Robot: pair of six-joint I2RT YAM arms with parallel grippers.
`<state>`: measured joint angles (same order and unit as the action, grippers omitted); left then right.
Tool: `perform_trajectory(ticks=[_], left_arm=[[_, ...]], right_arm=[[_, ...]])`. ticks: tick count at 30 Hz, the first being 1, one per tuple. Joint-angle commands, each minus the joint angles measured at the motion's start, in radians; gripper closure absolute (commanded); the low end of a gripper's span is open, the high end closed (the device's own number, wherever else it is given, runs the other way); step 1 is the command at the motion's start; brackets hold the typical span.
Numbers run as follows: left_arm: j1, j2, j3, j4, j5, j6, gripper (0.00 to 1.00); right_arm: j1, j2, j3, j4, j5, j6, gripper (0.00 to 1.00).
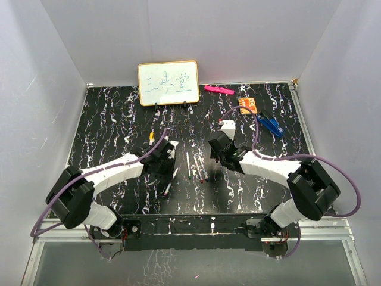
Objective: Insert the pens into the pen caps
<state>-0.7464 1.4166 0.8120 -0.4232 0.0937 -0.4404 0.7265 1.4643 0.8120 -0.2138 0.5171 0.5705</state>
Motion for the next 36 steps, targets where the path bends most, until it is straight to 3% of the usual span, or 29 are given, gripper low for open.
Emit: perform_trajectory(ticks=[1, 16, 36], left_arm=[[-0.004, -0.044, -0.024, -0.002, 0.005, -0.014, 1.0], [-0.004, -0.103, -0.07, 0.043, -0.02, -0.046, 1.0], [-0.004, -0.07, -0.074, 0.052, -0.026, -0.048, 1.0]], right_arm=[[-0.006, 0.02, 0.053, 0.017, -0.029, 0.005, 0.63], [-0.011, 0.096, 0.06, 0.022, -0.037, 0.017, 0.68], [-0.031, 0.168, 0.085, 0.05, -0.04, 0.003, 0.69]])
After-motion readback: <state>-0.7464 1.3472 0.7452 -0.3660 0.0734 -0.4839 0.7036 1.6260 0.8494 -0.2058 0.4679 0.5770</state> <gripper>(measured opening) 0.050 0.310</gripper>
